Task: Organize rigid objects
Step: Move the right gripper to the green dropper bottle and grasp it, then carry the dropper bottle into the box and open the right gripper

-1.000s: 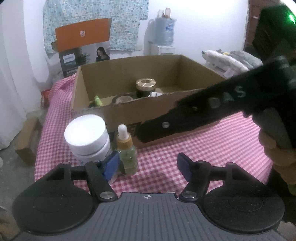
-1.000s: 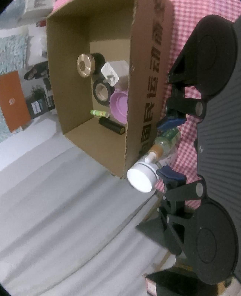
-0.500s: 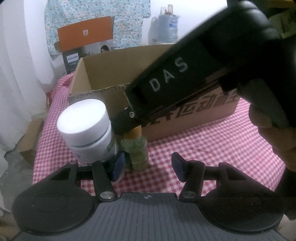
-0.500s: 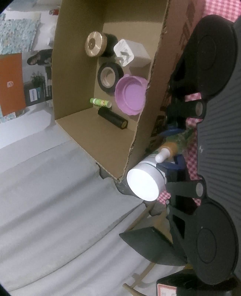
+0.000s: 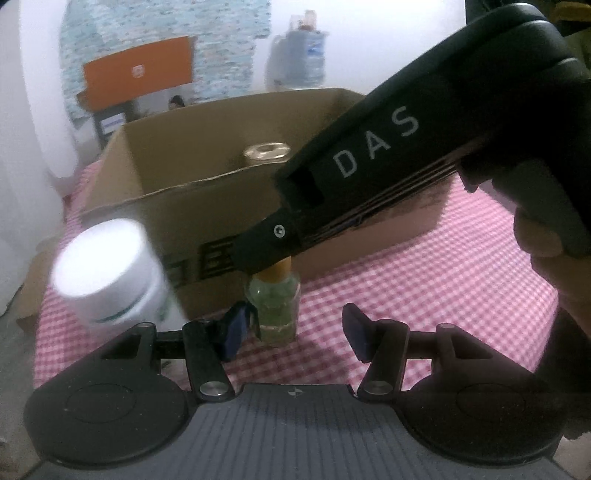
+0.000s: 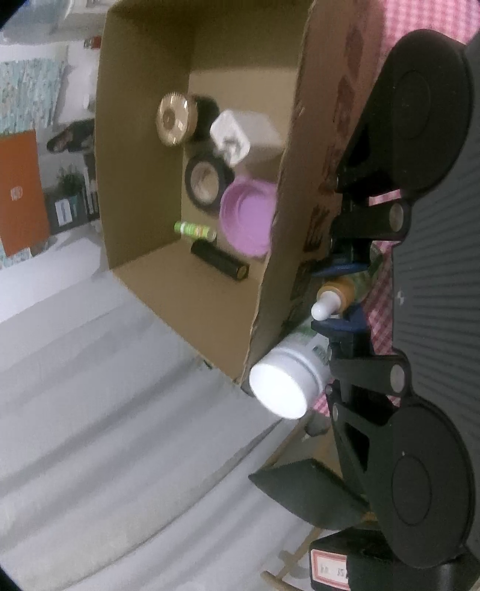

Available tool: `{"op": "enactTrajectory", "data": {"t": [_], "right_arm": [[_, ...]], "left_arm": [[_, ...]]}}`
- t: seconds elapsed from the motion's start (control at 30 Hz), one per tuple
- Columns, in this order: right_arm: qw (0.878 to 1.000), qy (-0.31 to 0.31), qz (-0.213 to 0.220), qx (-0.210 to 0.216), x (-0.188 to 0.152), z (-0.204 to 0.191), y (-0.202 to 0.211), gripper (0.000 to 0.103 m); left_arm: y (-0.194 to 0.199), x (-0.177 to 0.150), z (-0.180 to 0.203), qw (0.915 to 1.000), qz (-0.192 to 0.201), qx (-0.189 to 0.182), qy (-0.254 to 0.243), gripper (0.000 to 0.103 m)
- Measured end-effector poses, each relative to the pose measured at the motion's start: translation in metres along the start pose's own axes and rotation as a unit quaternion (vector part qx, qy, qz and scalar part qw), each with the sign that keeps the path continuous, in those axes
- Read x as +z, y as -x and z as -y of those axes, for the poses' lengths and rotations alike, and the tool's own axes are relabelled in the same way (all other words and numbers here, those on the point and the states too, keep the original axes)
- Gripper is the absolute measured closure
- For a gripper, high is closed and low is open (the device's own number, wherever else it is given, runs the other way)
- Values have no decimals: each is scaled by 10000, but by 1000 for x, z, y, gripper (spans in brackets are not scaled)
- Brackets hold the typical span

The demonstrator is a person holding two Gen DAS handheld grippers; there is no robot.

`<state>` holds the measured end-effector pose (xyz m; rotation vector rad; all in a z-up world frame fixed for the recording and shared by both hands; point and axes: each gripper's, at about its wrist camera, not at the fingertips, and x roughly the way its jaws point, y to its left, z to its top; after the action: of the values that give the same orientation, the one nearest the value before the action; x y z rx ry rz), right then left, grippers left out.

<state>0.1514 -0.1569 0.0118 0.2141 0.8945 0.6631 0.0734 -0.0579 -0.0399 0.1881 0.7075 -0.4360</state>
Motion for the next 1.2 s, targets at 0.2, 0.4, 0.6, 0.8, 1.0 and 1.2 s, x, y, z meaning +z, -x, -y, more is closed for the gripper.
{"op": "enactTrajectory", "data": {"t": [0.2, 0.4, 0.6, 0.8, 1.0, 1.2], "right_arm": [[9996, -199, -32, -214, -8, 14, 20, 77], [9994, -259, -19, -208, -10, 18, 22, 77], [9995, -242, -18, -196, -7, 16, 17, 77], [9995, -246, -16, -212, -6, 15, 16, 77], [9994, -291, -9, -172, -7, 17, 18, 77], [9994, -333, 52, -63, -7, 17, 25, 79]], "left_arm": [[-3, 1, 18, 9988, 7, -252, -426, 48], [-13, 4, 24, 9985, -128, -35, -533, 55], [-26, 9, 24, 9977, -292, 175, -578, 65], [-29, 13, 20, 9982, -420, 216, -365, 70], [-28, 17, 19, 9981, -505, 223, -280, 71], [-22, 20, 25, 9979, -518, 250, -291, 72]]}}
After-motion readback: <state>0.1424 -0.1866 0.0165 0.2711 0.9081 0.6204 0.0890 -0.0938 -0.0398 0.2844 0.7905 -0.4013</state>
